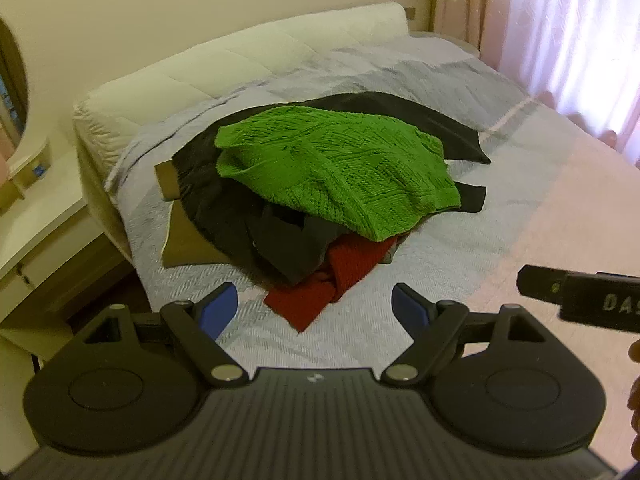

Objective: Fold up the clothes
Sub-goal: 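Grasp the green knitted vest with both grippers from the pile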

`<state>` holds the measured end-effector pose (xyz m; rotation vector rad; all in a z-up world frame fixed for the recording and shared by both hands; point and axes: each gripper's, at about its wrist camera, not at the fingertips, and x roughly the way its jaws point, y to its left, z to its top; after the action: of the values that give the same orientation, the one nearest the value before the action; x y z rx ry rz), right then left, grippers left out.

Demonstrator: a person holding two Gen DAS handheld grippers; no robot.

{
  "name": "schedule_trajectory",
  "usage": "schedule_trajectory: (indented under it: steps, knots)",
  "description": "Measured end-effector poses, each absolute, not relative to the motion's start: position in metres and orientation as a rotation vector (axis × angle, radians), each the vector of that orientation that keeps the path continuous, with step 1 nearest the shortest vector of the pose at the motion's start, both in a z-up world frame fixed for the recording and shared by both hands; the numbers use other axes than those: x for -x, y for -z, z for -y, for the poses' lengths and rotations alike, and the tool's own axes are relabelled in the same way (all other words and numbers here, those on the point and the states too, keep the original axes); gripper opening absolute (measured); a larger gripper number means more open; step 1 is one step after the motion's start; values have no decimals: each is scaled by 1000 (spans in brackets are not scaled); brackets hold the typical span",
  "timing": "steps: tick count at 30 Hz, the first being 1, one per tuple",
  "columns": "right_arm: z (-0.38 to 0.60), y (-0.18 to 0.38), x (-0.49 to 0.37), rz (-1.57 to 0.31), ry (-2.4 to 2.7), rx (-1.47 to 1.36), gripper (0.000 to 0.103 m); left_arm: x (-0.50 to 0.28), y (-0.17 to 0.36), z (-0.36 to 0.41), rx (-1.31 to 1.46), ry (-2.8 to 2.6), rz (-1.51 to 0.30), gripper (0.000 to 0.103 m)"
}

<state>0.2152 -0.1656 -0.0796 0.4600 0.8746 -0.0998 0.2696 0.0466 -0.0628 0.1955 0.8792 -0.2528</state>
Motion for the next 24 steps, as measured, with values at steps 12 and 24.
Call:
schedule_trajectory:
  steps: [12,24]
  knots:
    - [182,123,-280,-953,163,-772,102,-368,80,-67,-217,327,-926,82]
    - [220,184,-335,-875,247,-1340,102,-484,93,-83,-218,382,-916,82]
